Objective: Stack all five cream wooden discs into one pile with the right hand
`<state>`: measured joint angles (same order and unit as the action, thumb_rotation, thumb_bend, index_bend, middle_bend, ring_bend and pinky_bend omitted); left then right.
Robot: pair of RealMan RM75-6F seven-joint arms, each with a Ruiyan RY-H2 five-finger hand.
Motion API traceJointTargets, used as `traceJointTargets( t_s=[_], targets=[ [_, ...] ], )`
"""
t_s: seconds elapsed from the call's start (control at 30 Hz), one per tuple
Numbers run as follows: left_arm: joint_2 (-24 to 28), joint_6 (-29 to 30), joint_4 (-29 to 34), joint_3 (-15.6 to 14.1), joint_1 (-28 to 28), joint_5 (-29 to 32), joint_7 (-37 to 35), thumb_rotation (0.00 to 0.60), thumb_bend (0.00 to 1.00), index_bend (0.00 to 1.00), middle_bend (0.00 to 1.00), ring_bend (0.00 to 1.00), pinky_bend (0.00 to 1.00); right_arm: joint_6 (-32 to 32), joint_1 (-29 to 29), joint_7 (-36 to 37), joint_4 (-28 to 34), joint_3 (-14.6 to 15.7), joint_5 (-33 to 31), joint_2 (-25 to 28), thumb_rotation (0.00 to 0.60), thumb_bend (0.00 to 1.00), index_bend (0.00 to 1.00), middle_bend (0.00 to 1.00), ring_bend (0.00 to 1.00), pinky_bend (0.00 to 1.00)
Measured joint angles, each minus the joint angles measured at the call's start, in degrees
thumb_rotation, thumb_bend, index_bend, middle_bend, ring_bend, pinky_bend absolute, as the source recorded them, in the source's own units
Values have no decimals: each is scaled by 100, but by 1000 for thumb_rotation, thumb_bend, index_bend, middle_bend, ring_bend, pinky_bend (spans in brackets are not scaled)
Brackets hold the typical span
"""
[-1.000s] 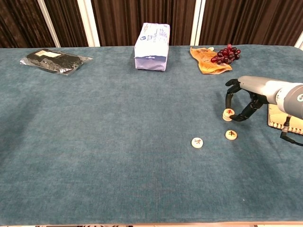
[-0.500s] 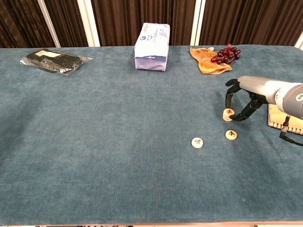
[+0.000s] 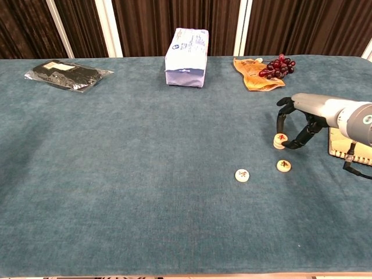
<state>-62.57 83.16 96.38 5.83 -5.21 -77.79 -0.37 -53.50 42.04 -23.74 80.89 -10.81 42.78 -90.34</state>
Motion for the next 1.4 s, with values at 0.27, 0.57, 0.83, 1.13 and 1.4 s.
traceJointTargets(
  t_s=[0.27, 0.57, 0.83, 1.13, 1.4],
  targets=[
    [2, -2, 4, 3, 0, 6, -3, 600, 467, 153, 0, 0, 0, 7, 7, -20, -5, -2, -13, 1, 600, 407, 470, 0, 0, 0],
    [6, -12, 11, -1, 3, 15, -7, 600, 467, 153, 0, 0, 0, 7, -2, -16, -8, 0, -20, -1, 600, 407, 466, 0, 0, 0],
    [16, -31, 27, -3, 2, 37, -1, 600, 467, 154, 0, 0, 0, 13, -12, 9, -11, 4, 3, -2, 600, 407, 465, 0, 0, 0],
    [22, -25, 44, 0, 5, 43, 2, 600, 482, 155, 0, 0, 0, -12, -17, -7, -25, 1, -7, -18, 600, 407, 428, 0, 0, 0],
    [20, -23, 43, -9, 10, 33, 7, 600, 483, 155, 0, 0, 0, -86, -44, -10, 53, -41, -30, 60, 600, 407, 335, 0, 0, 0]
  ],
)
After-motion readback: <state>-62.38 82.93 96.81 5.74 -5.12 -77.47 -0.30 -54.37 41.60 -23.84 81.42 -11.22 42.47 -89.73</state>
